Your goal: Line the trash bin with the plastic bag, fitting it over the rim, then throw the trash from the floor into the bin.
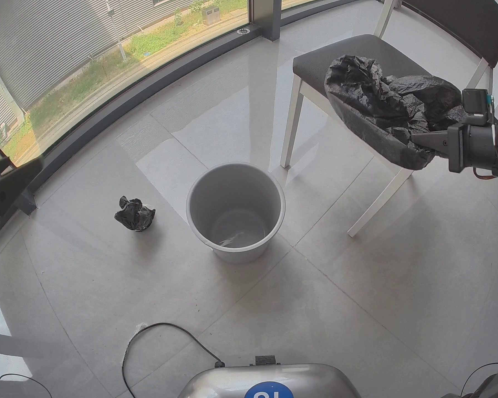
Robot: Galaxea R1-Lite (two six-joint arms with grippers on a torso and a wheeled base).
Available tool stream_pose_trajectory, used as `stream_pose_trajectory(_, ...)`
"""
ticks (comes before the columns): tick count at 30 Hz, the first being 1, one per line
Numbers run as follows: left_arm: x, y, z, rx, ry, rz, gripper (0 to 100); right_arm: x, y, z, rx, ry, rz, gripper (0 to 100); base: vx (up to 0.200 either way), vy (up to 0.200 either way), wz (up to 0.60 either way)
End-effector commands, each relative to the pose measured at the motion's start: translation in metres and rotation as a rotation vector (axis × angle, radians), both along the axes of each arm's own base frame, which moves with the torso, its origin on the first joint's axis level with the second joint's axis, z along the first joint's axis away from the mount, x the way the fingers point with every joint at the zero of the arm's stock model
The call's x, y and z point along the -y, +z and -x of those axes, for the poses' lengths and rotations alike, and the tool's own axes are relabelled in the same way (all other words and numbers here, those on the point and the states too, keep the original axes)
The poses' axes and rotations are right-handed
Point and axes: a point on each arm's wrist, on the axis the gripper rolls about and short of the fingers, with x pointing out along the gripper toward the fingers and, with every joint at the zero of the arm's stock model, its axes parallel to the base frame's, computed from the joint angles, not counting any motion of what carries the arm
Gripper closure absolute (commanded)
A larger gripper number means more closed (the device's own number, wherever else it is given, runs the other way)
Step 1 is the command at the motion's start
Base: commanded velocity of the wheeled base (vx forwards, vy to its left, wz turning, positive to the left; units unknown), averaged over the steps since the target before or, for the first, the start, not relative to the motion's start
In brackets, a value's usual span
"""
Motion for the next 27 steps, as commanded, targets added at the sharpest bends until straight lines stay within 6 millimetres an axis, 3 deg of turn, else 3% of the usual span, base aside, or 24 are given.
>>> stream_pose_trajectory(1,0.029,0.017,-0.045,-0.055,-0.093,-0.025,0,-0.012,0.031,0.062,0.076,0.147,-0.016,100,0.000,0.000,0.00)
stream_pose_trajectory(5,0.047,0.022,-0.065,-0.076,-0.134,-0.037,0,-0.020,0.030,0.097,0.040,0.293,0.043,100,0.000,0.000,0.00)
stream_pose_trajectory(12,0.075,0.017,-0.090,-0.132,-0.201,-0.059,0,-0.012,0.026,0.129,-0.012,0.379,0.110,100,0.000,0.000,0.00)
stream_pose_trajectory(19,0.102,0.007,-0.105,-0.238,-0.251,0.019,0,-0.006,0.026,0.137,0.000,0.397,0.150,100,0.000,0.000,0.00)
stream_pose_trajectory(27,0.126,-0.007,-0.095,-0.394,-0.313,0.153,0,-0.009,0.033,0.133,0.033,0.399,0.156,100,0.000,0.000,0.00)
